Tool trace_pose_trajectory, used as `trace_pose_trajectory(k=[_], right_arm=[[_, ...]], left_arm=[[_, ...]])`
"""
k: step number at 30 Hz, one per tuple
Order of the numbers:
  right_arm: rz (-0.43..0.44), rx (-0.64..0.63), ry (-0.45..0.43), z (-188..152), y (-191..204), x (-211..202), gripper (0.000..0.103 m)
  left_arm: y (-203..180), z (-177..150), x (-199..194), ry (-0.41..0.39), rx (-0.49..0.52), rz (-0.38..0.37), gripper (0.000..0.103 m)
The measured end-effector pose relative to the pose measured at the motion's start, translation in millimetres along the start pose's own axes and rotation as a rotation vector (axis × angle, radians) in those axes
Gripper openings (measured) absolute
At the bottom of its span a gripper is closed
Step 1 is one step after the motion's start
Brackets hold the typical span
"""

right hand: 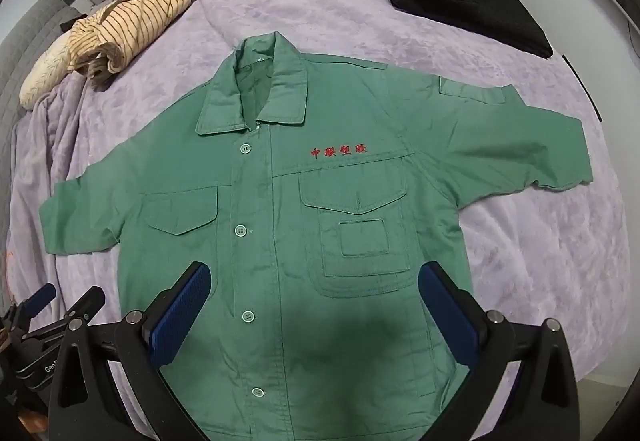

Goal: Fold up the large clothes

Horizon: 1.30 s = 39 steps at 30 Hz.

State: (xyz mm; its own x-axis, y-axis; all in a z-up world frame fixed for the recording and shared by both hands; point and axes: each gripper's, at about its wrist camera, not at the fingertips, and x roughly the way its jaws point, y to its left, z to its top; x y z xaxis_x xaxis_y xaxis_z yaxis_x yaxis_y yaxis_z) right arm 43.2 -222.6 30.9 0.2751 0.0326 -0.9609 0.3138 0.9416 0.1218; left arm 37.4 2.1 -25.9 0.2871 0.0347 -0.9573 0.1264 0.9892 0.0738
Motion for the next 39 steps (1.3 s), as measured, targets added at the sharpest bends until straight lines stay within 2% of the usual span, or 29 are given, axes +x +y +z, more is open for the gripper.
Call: trace_pose_trajectory(k=[3, 39], right_arm=[[-0.001, 0.001, 0.004, 0.2, 0.5, 2.5, 0.103], [-0.020, -0.019, 0.009, 4.5, -1.2, 8.5, 0.103]], left_arm=[[0.0, 0.9, -0.1, -0.012, 0.010, 0.019, 0.103], [-7.3, 8.2, 6.2, 0.004, 0.024, 0.015, 0.103]])
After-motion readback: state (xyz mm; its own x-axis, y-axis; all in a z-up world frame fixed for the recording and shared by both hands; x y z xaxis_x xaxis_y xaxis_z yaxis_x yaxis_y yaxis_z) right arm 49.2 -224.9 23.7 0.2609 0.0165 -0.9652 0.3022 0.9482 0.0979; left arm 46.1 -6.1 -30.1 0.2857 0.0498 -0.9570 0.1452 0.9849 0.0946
